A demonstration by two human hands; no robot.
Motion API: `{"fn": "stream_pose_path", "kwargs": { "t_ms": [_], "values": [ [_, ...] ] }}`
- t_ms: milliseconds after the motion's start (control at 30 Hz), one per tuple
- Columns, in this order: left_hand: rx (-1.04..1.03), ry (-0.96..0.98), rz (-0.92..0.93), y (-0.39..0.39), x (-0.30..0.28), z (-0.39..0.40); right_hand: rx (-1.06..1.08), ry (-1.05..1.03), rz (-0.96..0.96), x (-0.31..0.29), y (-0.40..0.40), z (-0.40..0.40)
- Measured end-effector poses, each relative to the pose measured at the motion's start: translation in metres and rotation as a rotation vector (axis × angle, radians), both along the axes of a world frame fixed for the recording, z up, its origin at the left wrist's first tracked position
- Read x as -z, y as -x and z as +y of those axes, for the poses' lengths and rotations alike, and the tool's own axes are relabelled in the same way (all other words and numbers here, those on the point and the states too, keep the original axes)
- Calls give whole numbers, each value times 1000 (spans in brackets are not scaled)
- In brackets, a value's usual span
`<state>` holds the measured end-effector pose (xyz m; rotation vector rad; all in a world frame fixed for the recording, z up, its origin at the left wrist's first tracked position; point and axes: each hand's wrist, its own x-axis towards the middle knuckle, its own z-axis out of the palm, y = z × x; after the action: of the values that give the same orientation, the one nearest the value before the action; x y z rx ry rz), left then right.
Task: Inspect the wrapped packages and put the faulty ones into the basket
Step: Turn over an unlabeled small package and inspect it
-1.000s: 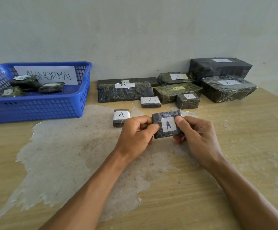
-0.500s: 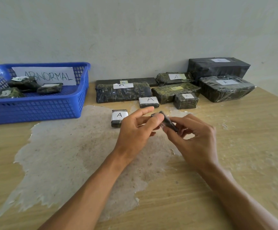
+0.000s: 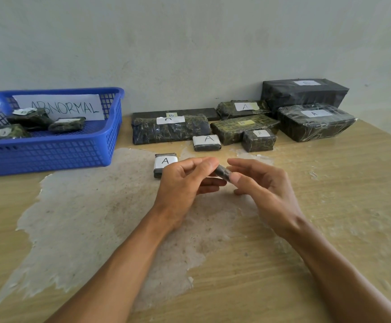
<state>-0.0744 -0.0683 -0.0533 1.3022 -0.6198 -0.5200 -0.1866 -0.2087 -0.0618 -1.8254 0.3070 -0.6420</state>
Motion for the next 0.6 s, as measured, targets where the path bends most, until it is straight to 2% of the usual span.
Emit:
{"fn": "stream_pose_path", "kwargs": {
  "t_ms": [100,333,600],
  "values": [
    [20,6,3,1,-1,0,-32,-65,-7,-2,-1,2],
    [60,11,68,-4,5,0,75,-55,-64,-2,-1,5],
    [45,1,82,-5,6,-1,144,187,-43,1,3,4]
  ]
}}
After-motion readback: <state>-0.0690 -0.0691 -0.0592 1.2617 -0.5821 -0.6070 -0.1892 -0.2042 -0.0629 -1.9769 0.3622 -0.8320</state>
